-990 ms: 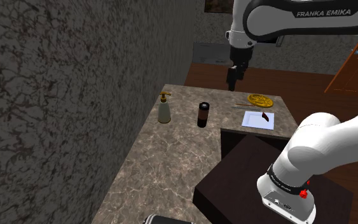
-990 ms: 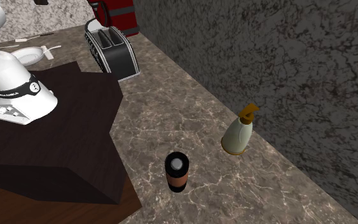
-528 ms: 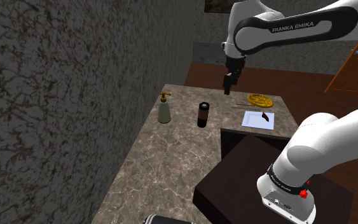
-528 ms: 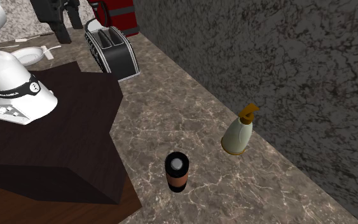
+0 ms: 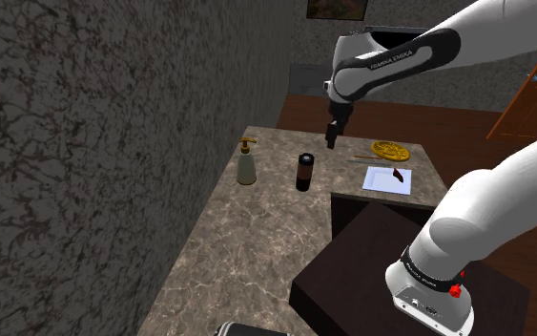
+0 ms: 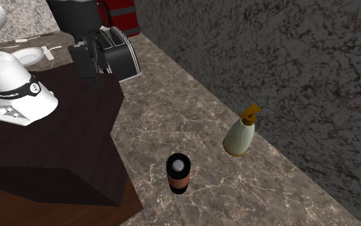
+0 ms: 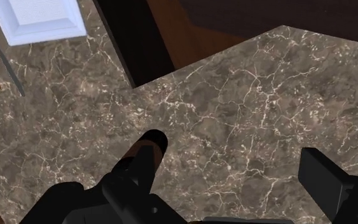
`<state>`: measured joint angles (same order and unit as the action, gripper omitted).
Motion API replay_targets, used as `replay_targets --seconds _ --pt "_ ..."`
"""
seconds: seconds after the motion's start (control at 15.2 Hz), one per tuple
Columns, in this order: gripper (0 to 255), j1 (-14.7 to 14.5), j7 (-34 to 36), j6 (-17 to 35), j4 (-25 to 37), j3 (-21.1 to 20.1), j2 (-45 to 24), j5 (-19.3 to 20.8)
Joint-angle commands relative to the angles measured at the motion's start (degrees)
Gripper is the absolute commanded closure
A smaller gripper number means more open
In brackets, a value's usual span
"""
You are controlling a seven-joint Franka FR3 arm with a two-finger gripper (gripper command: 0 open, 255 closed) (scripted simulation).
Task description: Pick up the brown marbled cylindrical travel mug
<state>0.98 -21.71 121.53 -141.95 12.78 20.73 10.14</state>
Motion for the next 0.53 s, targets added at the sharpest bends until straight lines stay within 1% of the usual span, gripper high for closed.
replay_targets --seconds 0.0,0.2,0.46 --pt "0 0.03 -2.49 3.71 1.02 1.69 -4.32 -0.63" --pt "0 -0.06 -6.49 8.5 3.28 3.82 -11.06 -2.63" --pt "0 0.11 -12.76 13.81 7.48 5.75 -20.5 -7.15"
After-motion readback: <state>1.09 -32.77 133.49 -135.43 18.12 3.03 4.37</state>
